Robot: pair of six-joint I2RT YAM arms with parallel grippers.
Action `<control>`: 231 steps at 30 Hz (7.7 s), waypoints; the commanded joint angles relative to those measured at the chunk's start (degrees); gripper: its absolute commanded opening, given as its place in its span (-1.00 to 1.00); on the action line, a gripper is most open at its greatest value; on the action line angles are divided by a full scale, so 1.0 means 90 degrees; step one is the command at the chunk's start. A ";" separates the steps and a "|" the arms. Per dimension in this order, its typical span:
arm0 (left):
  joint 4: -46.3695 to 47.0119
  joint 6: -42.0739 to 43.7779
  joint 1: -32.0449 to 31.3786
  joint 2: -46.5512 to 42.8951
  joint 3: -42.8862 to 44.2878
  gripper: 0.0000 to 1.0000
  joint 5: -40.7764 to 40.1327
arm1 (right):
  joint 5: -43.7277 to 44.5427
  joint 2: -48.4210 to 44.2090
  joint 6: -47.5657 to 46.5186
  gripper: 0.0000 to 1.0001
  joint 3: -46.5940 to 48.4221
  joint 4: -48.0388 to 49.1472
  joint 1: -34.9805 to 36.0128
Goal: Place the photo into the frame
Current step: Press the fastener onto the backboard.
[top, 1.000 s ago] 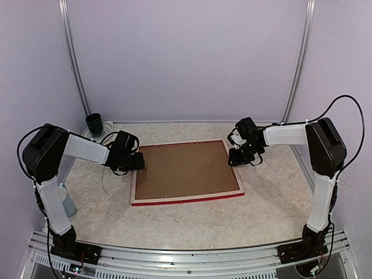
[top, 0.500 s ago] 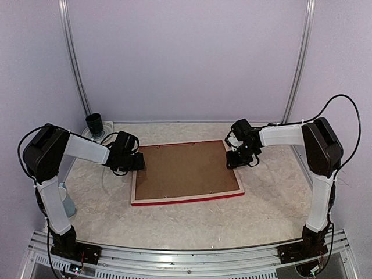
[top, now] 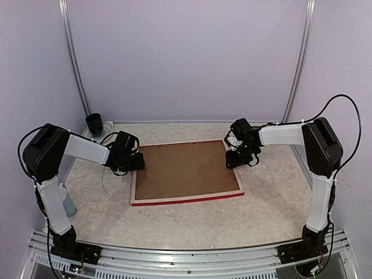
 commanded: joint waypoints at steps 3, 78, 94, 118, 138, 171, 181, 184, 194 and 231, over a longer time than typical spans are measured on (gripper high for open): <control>0.0093 0.0047 0.0023 0.0030 -0.0077 0.18 0.0020 | -0.0052 0.0011 0.0016 -0.14 0.0227 -0.0028 0.0033; 0.0124 0.0055 0.0015 0.0041 -0.0097 0.17 0.0047 | 0.0459 0.0597 -0.0646 -0.11 0.0765 -0.0844 0.0003; 0.0103 0.0065 0.0022 -0.0001 -0.0114 0.17 0.0021 | 0.0385 0.0458 -0.0716 -0.12 0.0604 -0.0780 -0.0056; 0.0034 0.0115 0.0061 0.0157 0.0078 0.15 -0.0021 | 0.0554 0.0572 -0.1351 -0.60 0.0563 -0.1278 0.0062; 0.0049 0.0125 0.0042 0.0158 0.0061 0.15 0.0010 | 0.0880 0.0850 -0.1586 -0.37 0.0901 -0.1590 0.0237; 0.0074 0.0188 0.0021 0.0147 0.0000 0.11 0.0040 | 0.0402 0.1235 -0.1942 -0.29 0.1473 -0.1747 0.0181; 0.0090 0.0183 0.0008 0.0152 0.0000 0.10 0.0046 | 0.0418 0.1280 -0.1906 -0.72 0.1430 -0.1667 0.0140; 0.0083 0.0193 0.0012 0.0129 -0.0009 0.10 0.0043 | 0.0505 0.1274 -0.1781 -0.78 0.1398 -0.1606 0.0143; 0.0447 0.0244 -0.0086 -0.0187 -0.0244 0.14 -0.0055 | 0.0681 0.0973 -0.1485 -0.19 0.1245 -0.1457 0.0140; -0.1115 0.4410 -0.3722 -0.0464 0.1586 0.97 0.0944 | -0.0622 -0.2545 0.0309 0.98 -0.2224 0.1259 -0.1016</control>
